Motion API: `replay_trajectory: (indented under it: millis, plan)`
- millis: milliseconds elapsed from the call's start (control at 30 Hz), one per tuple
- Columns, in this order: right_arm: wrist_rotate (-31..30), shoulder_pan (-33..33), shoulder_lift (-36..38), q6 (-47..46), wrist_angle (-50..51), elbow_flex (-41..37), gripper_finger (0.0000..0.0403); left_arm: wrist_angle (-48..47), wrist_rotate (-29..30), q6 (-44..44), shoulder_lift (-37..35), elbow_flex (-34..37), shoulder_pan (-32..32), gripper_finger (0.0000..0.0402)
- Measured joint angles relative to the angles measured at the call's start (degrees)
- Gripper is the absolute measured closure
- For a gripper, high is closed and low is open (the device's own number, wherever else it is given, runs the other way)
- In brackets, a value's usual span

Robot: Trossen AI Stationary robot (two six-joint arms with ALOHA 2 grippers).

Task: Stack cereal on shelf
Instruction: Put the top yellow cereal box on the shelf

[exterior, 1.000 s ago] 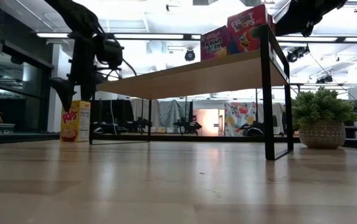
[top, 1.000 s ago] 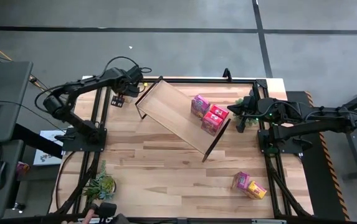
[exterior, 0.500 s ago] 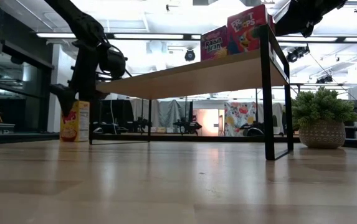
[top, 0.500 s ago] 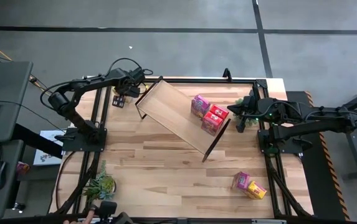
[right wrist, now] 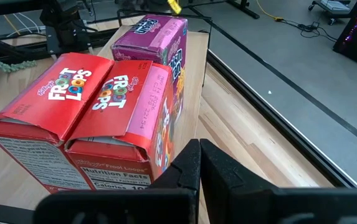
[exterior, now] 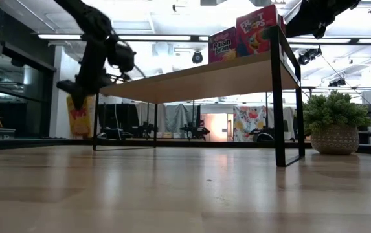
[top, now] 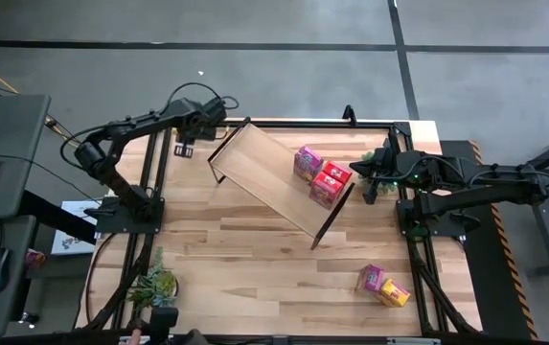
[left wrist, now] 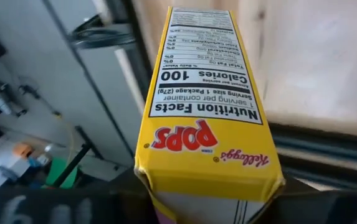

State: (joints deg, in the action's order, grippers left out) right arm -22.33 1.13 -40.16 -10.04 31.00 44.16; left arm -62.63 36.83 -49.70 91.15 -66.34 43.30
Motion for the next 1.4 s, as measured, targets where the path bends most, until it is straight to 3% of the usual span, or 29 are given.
replay_trajectory:
  millis: [333, 433, 600, 833, 1033, 1200, 1400]
  plan:
    - [0.37, 0.00, 0.00, -0.44, 0.00, 0.00, 0.0403, -14.36, 8.39, 5.10, -0.07, -28.20, -8.60, 0.0274]
    - [0.63, 0.02, 0.00, -0.52, 0.00, 0.00, 0.0403, -14.43, 11.94, 4.64, -0.15, -36.78, -13.17, 0.0274]
    - [1.49, 0.02, 0.00, -0.61, 0.00, 0.00, 0.0403, -14.21, 12.08, 6.23, 0.03, -45.22, -22.25, 0.0273]
    - [1.49, 0.02, 0.02, -0.63, -0.67, -0.02, 0.0403, -16.99, 2.17, 11.19, 5.96, -49.34, -34.03, 0.0273]
    - [1.50, 0.01, 0.01, -0.66, -1.22, -0.02, 0.0403, -23.74, -9.75, 14.63, 15.45, -56.97, -35.53, 0.0273]
    - [1.49, -0.01, 0.00, -1.68, -1.00, -0.02, 0.0403, -24.02, -11.82, 13.27, 19.73, -58.60, -35.45, 0.0273]
    - [1.49, 0.00, 0.00, -1.57, -0.70, -0.02, 0.0403, -22.56, -12.23, 12.60, 19.91, -58.65, -35.05, 0.0273]
